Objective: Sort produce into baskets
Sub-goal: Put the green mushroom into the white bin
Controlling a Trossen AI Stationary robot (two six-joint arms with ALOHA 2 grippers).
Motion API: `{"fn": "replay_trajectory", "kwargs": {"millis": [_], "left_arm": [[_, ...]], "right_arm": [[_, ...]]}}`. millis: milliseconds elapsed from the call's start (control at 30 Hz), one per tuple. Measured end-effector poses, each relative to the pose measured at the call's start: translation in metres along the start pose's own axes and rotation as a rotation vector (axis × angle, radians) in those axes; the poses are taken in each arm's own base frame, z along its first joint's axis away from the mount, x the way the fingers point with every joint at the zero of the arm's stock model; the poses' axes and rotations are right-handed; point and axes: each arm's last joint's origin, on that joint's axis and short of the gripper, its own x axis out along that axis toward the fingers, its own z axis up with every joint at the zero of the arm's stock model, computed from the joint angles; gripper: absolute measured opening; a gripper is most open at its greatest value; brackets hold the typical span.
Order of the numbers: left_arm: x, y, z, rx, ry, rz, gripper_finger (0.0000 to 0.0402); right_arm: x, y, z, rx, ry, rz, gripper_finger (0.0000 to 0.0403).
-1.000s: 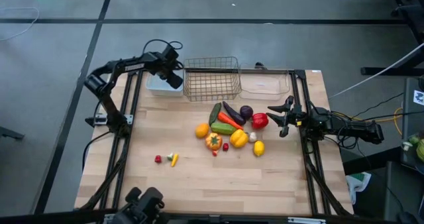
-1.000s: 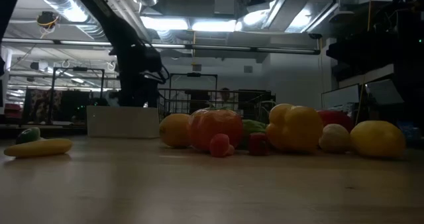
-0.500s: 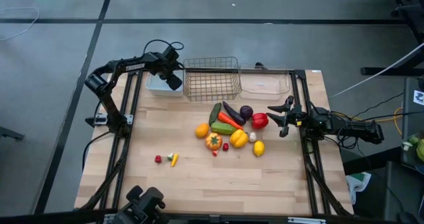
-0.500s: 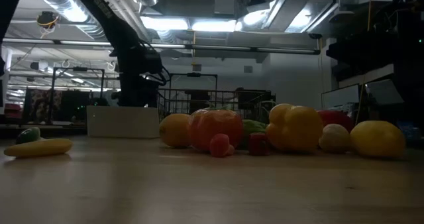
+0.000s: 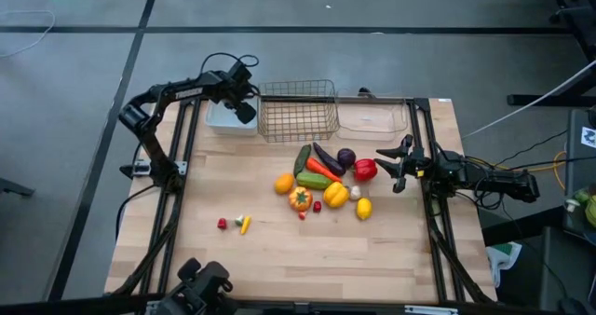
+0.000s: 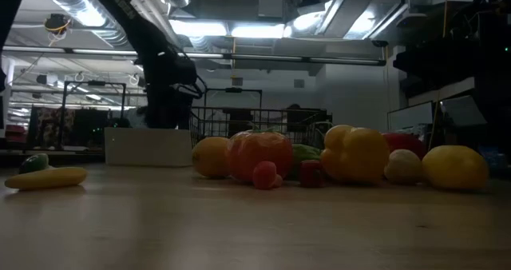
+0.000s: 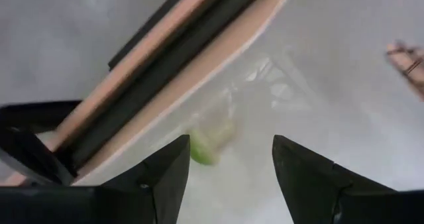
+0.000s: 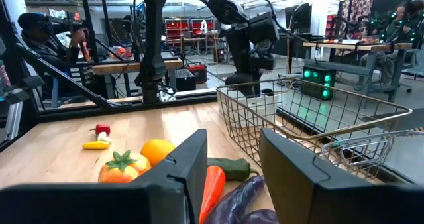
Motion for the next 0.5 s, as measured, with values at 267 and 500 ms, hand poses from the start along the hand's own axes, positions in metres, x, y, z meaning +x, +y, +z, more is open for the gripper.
{"fn": "replay_trajectory", "kwargs": {"millis": [267, 500], "left_arm": [[-0.034, 0.005, 0.013, 0.022, 0.007, -0.002, 0.0211], [-0.06, -0.002, 0.017, 0.073, 0.083, -0.022, 0.0211]], "right_arm": [[0.0, 0.0, 0.0, 0.0, 0.0, 0.0, 0.0138], [0.0, 0.0, 0.0, 0.0, 0.001, 0.0, 0.0138]]}}
